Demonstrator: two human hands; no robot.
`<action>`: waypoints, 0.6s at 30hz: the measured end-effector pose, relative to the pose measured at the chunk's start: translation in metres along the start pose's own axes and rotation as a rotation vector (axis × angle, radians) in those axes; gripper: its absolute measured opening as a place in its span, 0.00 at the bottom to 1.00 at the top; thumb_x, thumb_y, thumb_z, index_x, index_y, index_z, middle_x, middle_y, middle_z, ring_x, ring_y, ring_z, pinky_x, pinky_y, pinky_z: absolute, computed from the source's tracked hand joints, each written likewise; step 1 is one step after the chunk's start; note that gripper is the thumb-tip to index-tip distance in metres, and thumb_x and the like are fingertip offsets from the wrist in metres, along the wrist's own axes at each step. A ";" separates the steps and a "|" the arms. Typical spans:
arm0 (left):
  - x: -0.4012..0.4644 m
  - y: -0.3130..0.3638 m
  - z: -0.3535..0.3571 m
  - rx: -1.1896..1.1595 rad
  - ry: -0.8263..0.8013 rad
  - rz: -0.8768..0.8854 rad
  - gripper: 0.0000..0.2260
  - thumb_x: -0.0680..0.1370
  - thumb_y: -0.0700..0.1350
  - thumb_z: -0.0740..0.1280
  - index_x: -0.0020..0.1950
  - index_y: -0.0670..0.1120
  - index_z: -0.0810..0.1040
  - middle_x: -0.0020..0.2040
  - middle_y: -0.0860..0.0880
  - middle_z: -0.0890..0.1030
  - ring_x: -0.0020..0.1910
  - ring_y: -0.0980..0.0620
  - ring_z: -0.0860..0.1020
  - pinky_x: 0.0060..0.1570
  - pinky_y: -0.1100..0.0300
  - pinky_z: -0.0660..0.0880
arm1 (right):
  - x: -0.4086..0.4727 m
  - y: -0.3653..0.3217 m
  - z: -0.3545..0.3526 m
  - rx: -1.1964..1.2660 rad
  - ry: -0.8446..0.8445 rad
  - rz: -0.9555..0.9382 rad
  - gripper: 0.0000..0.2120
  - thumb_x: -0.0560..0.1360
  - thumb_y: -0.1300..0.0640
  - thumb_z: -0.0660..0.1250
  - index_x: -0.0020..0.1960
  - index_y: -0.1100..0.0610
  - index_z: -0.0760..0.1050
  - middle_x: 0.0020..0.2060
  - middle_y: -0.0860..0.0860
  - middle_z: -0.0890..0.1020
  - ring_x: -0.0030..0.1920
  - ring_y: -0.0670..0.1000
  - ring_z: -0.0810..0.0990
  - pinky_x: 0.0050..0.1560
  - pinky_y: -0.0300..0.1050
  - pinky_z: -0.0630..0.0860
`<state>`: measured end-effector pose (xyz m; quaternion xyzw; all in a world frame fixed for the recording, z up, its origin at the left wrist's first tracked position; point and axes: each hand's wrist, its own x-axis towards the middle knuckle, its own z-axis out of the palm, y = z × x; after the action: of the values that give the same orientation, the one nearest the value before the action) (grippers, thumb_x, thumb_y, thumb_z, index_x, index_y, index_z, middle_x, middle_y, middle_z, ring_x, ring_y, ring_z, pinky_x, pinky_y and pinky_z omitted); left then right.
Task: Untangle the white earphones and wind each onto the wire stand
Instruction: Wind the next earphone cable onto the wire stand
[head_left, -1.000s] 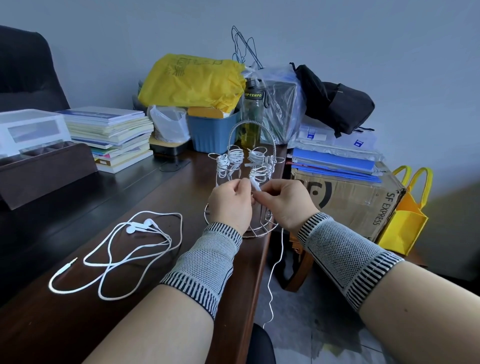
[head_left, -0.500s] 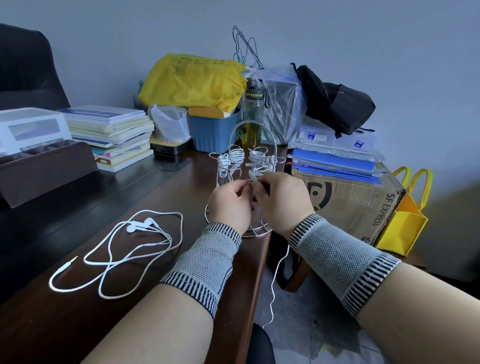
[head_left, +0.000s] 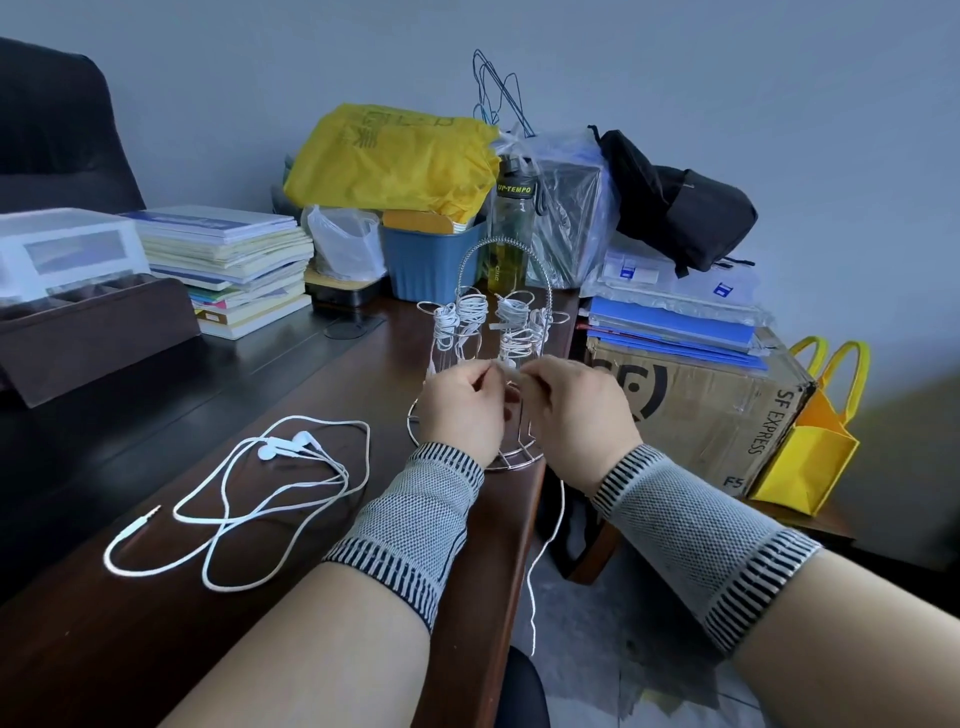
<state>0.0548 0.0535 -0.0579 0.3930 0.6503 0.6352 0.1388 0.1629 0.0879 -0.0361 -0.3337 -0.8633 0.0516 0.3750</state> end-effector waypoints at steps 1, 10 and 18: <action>-0.003 0.003 0.000 -0.018 0.008 -0.007 0.13 0.79 0.41 0.64 0.37 0.48 0.83 0.28 0.52 0.81 0.26 0.55 0.78 0.37 0.58 0.79 | -0.003 0.007 0.000 0.048 -0.029 0.081 0.11 0.80 0.53 0.62 0.48 0.57 0.80 0.37 0.51 0.81 0.36 0.53 0.78 0.38 0.45 0.73; -0.012 0.013 0.002 0.045 -0.002 0.001 0.12 0.77 0.47 0.68 0.33 0.57 0.79 0.30 0.53 0.83 0.26 0.60 0.78 0.39 0.60 0.81 | 0.009 0.026 0.004 0.327 0.015 0.382 0.07 0.76 0.50 0.68 0.44 0.53 0.80 0.33 0.45 0.80 0.31 0.41 0.75 0.33 0.34 0.70; -0.010 0.013 0.006 0.051 0.029 -0.030 0.13 0.74 0.51 0.71 0.29 0.52 0.81 0.28 0.53 0.82 0.28 0.55 0.79 0.42 0.50 0.82 | 0.005 0.028 0.009 0.316 0.017 0.318 0.07 0.77 0.56 0.66 0.50 0.55 0.83 0.34 0.46 0.81 0.31 0.43 0.76 0.39 0.42 0.76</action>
<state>0.0696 0.0490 -0.0501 0.3772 0.6740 0.6220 0.1287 0.1693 0.1143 -0.0488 -0.4031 -0.7780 0.2417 0.4169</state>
